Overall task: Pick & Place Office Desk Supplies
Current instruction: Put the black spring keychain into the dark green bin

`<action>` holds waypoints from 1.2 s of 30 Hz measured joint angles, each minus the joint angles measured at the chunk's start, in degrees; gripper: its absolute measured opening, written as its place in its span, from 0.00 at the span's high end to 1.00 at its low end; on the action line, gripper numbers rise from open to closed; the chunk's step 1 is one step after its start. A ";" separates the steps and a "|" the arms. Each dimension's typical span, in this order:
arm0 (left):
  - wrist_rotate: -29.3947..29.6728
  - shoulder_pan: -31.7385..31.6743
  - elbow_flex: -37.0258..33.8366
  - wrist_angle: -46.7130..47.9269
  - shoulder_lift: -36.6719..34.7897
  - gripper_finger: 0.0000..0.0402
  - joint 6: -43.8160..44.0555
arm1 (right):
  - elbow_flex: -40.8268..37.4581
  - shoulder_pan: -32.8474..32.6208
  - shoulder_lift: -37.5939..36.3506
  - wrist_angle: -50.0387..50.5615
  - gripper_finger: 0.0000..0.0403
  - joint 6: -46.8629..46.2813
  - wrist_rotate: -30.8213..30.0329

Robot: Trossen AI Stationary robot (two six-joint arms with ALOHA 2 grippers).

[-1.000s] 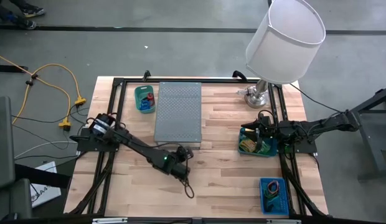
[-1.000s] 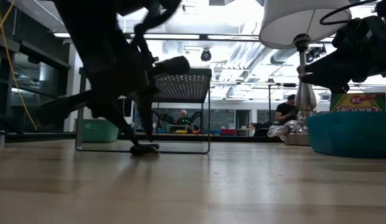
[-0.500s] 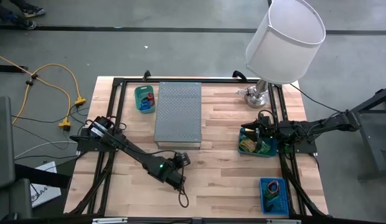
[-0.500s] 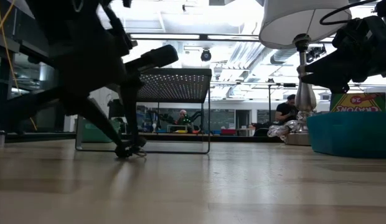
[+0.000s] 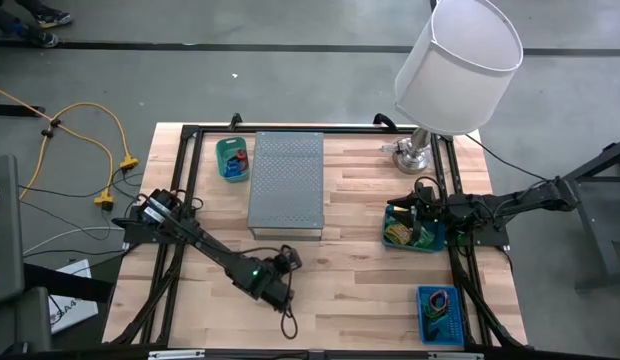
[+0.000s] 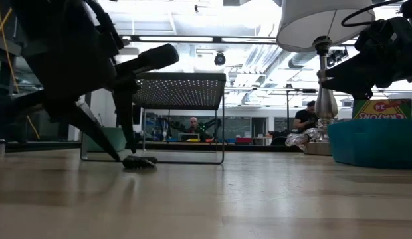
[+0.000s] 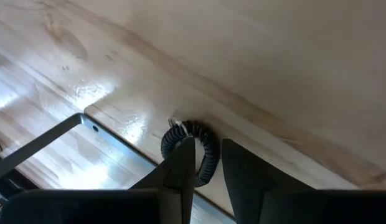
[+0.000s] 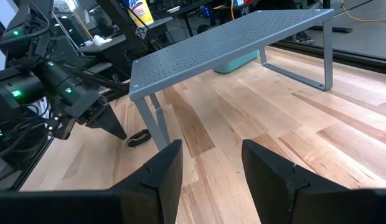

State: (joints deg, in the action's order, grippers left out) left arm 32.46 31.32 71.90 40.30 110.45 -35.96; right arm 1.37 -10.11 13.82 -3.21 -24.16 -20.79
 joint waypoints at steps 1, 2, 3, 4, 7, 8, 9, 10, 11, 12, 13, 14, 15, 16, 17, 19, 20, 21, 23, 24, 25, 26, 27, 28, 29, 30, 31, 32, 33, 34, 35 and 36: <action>0.02 -0.21 0.00 0.04 0.00 0.82 0.01 | 0.00 -0.01 0.00 0.01 0.62 0.00 0.01; -0.03 -0.48 0.00 0.11 0.00 0.82 0.02 | 0.00 0.00 0.00 0.01 0.62 0.00 0.02; -0.40 -0.71 0.00 0.23 0.00 0.82 0.10 | 0.00 0.00 0.00 0.00 0.62 0.00 -0.01; -0.98 -0.97 0.00 0.42 0.00 0.82 0.33 | 0.00 0.00 0.00 0.01 0.62 0.00 0.01; -2.93 -2.09 0.00 1.31 0.00 0.82 1.92 | 0.00 0.00 0.00 0.01 0.62 0.00 0.01; -3.47 -2.46 0.00 1.49 0.00 0.82 2.31 | 0.00 0.00 0.00 0.01 0.62 0.00 -0.01; -3.82 -2.83 0.00 1.65 0.00 0.82 2.44 | 0.00 0.00 0.00 -0.01 0.62 0.00 0.01; -3.92 -3.17 0.00 1.76 0.00 0.82 2.47 | 0.00 -0.01 0.00 -0.01 0.62 0.00 0.01; -3.97 -3.41 0.00 1.75 0.00 0.82 2.48 | 0.00 0.00 0.00 0.01 0.62 0.00 -0.01; -4.08 -3.55 0.00 1.73 0.00 0.82 2.55 | 0.00 0.00 0.00 0.01 0.62 0.00 0.02; -4.08 -3.75 0.00 1.72 0.00 0.82 2.59 | 0.00 0.00 0.02 0.01 0.62 0.00 -0.01; -4.13 -3.93 0.00 1.72 0.00 0.82 2.59 | 0.00 0.00 0.00 0.01 0.62 0.00 -0.01; -4.34 -4.03 0.00 1.72 0.00 0.82 2.59 | 0.01 0.00 0.00 0.00 0.62 0.00 0.02; -4.97 -4.17 0.00 1.71 0.00 0.82 2.59 | 0.00 -0.02 0.00 0.01 0.62 0.00 0.00; -5.62 -4.28 0.00 1.74 0.00 0.82 2.59 | 0.00 0.00 0.00 0.01 0.62 0.00 -0.01; -7.43 -4.53 0.00 1.77 0.00 0.82 2.59 | 0.00 -0.01 0.00 0.00 0.62 0.00 -0.01; -8.26 -4.66 0.00 1.85 0.00 0.82 2.59 | 0.01 0.00 0.00 -0.01 0.62 0.00 0.00; -8.96 -4.77 0.00 1.89 -0.01 0.82 2.67 | 0.00 0.00 0.00 0.01 0.62 0.00 -0.01; -9.77 -5.11 0.01 1.89 -0.07 0.82 2.98 | 0.00 0.00 0.00 0.01 0.62 0.00 0.00; -9.90 -5.18 0.02 1.89 -0.09 0.82 3.14 | 0.00 0.00 0.00 0.00 0.62 0.00 -0.01; -9.89 -5.29 0.02 1.89 -0.09 0.82 3.17 | 0.00 0.00 0.00 0.00 0.62 0.00 -0.01; -9.87 -5.37 0.02 1.92 -0.09 0.82 3.21 | 0.00 -0.02 0.00 -0.01 0.62 0.00 0.02; -9.90 -5.39 0.02 1.92 -0.09 0.82 3.26 | 0.00 0.00 0.00 0.00 0.62 0.00 0.00; -9.96 -5.39 0.02 1.92 -0.09 0.82 3.29 | 0.01 -0.01 0.00 0.00 0.62 0.00 -0.01; -10.09 -5.41 0.02 1.92 -0.09 0.82 3.29 | 0.00 -0.01 0.01 0.01 0.62 0.00 0.00; -10.09 -5.41 0.04 1.92 -0.09 0.82 3.29 | 0.01 -0.01 0.01 0.01 0.62 0.00 0.00; -10.09 -5.41 0.04 1.93 -0.09 0.82 3.29 | 0.01 0.00 0.00 0.01 0.62 0.00 -0.01; -10.09 -5.41 0.04 1.94 -0.09 0.82 3.31 | 0.01 -0.01 0.00 0.00 0.62 0.00 -0.01; -10.09 -5.41 0.04 1.94 -0.09 0.82 3.31 | 0.01 0.00 0.00 -0.01 0.62 0.00 0.01; -10.12 -5.41 0.04 1.97 -0.09 0.83 3.33 | 0.01 -0.01 0.00 0.01 0.62 0.00 -0.01; -10.16 -5.41 0.04 1.99 -0.09 0.84 3.34 | 0.00 0.00 0.00 0.01 0.62 0.00 0.00; -10.20 -5.41 0.04 2.05 -0.09 0.86 3.37 | 0.00 -0.02 0.02 0.01 0.62 0.00 -0.01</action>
State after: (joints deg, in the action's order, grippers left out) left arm 22.26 25.91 71.94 42.35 110.37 -32.59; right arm 1.37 -10.13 13.85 -3.20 -24.16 -20.80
